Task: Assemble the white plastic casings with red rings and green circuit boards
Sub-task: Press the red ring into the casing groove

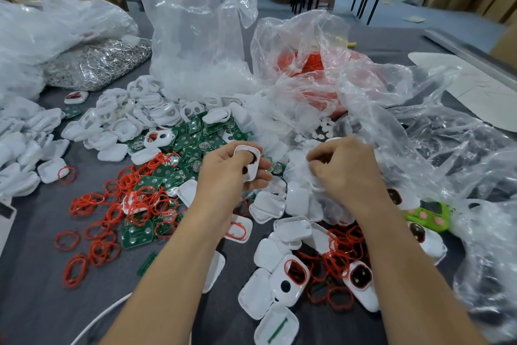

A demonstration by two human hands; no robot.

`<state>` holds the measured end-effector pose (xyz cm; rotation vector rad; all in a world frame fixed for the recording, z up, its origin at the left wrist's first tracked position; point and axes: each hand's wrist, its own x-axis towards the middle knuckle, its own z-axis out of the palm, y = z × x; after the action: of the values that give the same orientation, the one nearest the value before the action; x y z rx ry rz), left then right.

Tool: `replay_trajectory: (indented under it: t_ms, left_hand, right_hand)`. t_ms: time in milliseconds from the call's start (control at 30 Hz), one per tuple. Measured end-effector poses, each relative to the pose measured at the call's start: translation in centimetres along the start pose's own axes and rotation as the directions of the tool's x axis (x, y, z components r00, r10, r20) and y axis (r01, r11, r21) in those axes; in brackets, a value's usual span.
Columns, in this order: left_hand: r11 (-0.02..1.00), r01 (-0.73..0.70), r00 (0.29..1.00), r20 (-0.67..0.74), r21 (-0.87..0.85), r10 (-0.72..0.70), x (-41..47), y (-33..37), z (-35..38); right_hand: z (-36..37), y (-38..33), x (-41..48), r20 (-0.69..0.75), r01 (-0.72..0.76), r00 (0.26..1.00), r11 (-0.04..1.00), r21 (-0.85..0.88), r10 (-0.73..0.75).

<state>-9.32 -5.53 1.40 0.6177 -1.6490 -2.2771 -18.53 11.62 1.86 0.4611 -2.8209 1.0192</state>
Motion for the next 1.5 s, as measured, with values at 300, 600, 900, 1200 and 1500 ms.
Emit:
replay_trajectory:
  t_ms: [300,600,900,1200,1500]
  left_hand:
    - [1.000,-0.009,1.000,-0.005,0.009,0.009,0.1,0.1,-0.3]
    - [1.000,0.016,1.000,-0.005,0.004,-0.016,0.2,0.0,-0.3]
    - [0.953,0.175,0.983,0.106,-0.247,-0.152,0.2,0.0,0.2]
    - [0.892,0.254,0.964,0.170,-0.374,-0.203,-0.6,1.2,0.0]
    - [0.904,0.259,0.959,0.200,-0.340,-0.199,-0.5,1.1,-0.1]
  right_hand:
    - [0.0,0.3,0.5,-0.066,-0.016,0.998,0.992,-0.123,0.008]
    - [-0.1,0.2,0.2,-0.143,0.004,0.990,0.993,-0.121,-0.021]
    - [0.8,-4.3,-4.0,-0.125,0.007,0.988,0.797,0.604,0.086]
    - [1.0,-4.7,-4.1,0.283,-0.276,0.958,0.402,0.873,0.045]
    - [1.5,-4.2,-3.8,0.417,-0.392,0.909,0.337,0.856,0.000]
